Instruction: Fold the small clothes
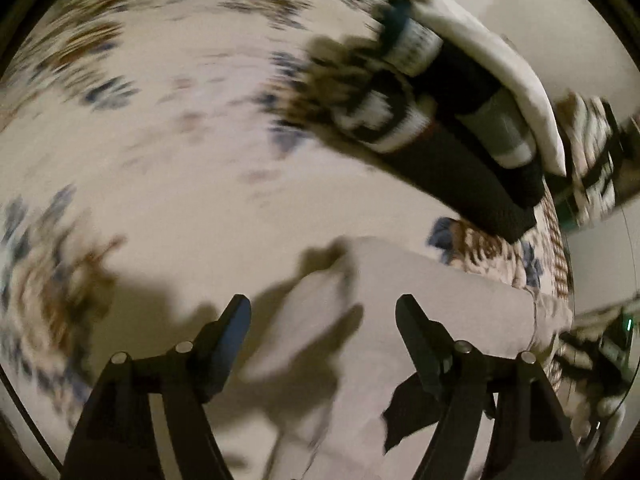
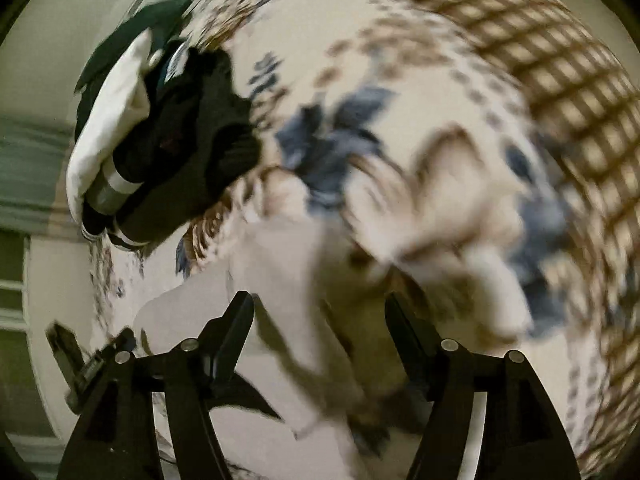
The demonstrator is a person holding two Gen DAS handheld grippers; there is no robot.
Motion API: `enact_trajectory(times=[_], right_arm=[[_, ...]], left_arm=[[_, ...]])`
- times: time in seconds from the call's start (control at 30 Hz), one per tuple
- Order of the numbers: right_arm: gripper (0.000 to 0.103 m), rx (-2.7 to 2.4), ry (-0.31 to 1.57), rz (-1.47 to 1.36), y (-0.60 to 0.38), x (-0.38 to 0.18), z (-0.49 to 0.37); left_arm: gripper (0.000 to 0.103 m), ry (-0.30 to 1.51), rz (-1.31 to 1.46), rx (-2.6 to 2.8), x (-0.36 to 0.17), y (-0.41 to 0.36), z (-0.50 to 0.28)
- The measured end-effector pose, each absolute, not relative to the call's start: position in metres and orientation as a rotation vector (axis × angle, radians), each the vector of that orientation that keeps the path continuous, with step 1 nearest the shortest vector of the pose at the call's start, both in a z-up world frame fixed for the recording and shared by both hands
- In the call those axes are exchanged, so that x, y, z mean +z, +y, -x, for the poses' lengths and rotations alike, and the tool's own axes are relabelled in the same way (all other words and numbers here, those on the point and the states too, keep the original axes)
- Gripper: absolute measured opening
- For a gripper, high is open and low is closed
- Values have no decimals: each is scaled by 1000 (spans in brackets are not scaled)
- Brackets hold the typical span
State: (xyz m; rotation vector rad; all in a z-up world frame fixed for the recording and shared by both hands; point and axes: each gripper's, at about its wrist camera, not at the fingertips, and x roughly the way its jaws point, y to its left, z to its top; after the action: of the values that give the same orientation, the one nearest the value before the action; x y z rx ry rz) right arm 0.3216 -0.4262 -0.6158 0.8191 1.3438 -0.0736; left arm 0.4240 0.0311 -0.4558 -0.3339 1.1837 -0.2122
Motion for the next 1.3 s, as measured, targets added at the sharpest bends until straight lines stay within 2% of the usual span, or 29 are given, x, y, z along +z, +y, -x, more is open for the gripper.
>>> enact_trajectory(times=[0.2,0.27,0.3,0.4,0.53,0.67,0.7,0.73,0.8,0.83,0.87,0.9,1.07,1.3], right_arm=[[69,-47,1262,-1045,-427,-636,-291],[29,-21,1214,-1074,-423,-637,-294],[5,-32,1210,-1068,-419,-636,-296],[5,-98,1191,-1027,-422,-624,-290],[4,-253,1267,-1002,-435,-632,-275],[9,-234,1322,-933,-434,-628,-281],[20,-219,1310,-913,-430,-621,-286],[41,-209,1291,-890,-427,-615,-290],[58,-196,1244,-862,-425,-604,-295],[58,-190,1229,-867,-426,-603,-297],[58,-190,1225,-876,-426,-605,-300],[59,-197,1222,-893,-427,-609,-303],[59,-197,1199,-1048,-438,-625,-305],[59,-203,1077,-1109,-439,-603,-283]], left_arm=[[73,1201,494,-100,-474,61,-401],[73,1208,498,-107,-479,59,-401],[73,1208,480,-108,-480,56,-401],[73,1209,445,-128,-481,47,-407],[73,1203,440,-134,-484,45,-419],[73,1200,463,-152,-486,44,-432],[73,1202,472,-157,-487,43,-434],[73,1206,484,-166,-491,42,-438],[72,1221,491,-180,-497,37,-443],[66,1222,492,-195,-501,33,-446],[34,1218,492,-216,-501,30,-447],[13,1218,483,-236,-501,25,-448],[12,1151,374,-268,-482,13,-451],[12,1149,350,-262,-485,17,-466]])
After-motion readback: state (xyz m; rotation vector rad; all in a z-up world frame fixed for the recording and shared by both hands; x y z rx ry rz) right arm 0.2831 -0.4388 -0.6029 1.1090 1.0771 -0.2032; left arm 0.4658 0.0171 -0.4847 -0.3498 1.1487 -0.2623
